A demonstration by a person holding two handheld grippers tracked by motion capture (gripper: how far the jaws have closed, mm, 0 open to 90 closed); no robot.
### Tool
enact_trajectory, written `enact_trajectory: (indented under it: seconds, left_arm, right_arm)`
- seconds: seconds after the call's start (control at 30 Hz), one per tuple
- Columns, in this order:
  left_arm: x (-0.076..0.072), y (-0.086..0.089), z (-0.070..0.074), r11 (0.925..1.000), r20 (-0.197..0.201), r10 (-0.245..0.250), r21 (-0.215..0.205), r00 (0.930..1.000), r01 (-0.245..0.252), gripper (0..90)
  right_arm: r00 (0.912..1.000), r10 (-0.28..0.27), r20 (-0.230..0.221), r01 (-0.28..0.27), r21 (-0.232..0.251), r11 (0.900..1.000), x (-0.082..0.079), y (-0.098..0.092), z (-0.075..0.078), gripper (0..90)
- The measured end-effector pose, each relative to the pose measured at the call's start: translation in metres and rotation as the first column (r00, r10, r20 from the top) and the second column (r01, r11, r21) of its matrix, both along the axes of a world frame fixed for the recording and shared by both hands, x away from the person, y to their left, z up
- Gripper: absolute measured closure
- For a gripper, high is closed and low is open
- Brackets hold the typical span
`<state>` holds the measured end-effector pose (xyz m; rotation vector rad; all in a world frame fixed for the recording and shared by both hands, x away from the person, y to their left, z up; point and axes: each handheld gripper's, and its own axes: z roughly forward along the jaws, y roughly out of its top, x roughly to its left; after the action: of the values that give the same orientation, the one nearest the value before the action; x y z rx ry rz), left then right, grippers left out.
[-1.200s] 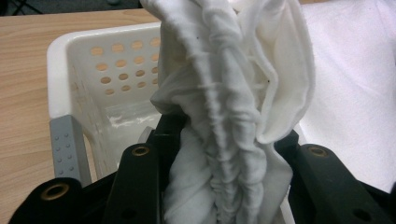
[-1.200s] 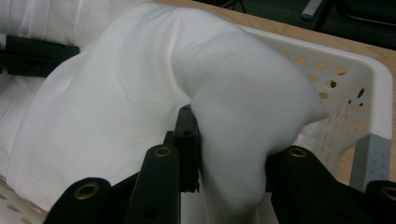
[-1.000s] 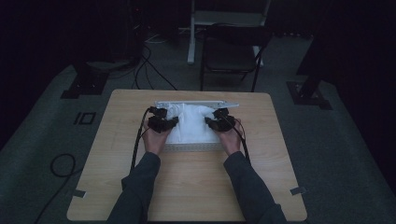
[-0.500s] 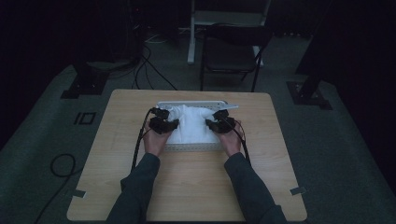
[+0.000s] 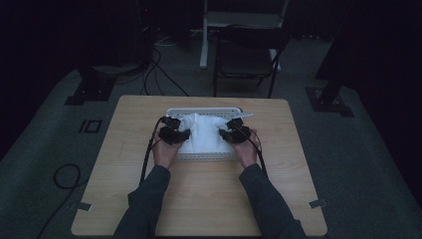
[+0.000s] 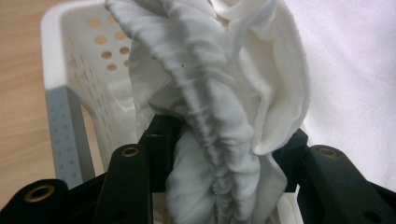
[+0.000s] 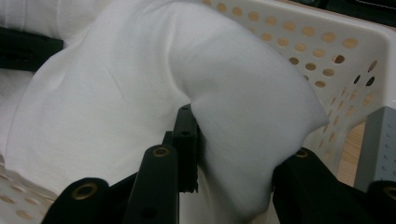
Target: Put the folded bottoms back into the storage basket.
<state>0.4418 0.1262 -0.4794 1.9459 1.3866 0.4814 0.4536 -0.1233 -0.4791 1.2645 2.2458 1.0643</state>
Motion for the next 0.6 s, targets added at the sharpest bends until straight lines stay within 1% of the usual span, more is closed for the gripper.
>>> enact_trajectory:
  seconds: [0.2, 0.33, 0.5, 0.53, 0.6]
  left_arm:
    - [-0.001, 0.003, -0.004, 0.9998, -0.015, 0.009, -0.018, 0.9998, -0.009, 50.4]
    - [0.001, 0.007, -0.005, 0.9990, -0.033, 0.014, -0.041, 0.9994, -0.016, 48.5]
    - [0.002, 0.010, -0.007, 0.9978, -0.042, 0.024, -0.060, 0.9988, -0.026, 46.6]
    - [0.003, 0.012, -0.006, 0.9966, -0.046, 0.025, -0.077, 0.9986, -0.028, 46.6]
    - [0.003, 0.014, -0.006, 0.9950, -0.042, 0.024, -0.095, 0.9988, -0.028, 45.6]
  right_arm:
    - [1.0000, -0.003, -0.006, 0.003, -0.004, 1.000, -0.001, 0.001, -0.001, 69.5]
    - [0.9999, -0.008, -0.009, 0.008, -0.004, 1.000, -0.001, 0.001, -0.001, 69.2]
    - [0.9997, -0.017, -0.018, 0.018, 0.007, 1.000, 0.000, 0.001, -0.001, 68.5]
    - [0.9995, -0.023, -0.021, 0.023, 0.008, 1.000, 0.001, 0.001, -0.002, 68.1]
    - [0.9989, -0.038, -0.028, 0.038, 0.008, 0.999, 0.001, 0.000, -0.003, 66.3]
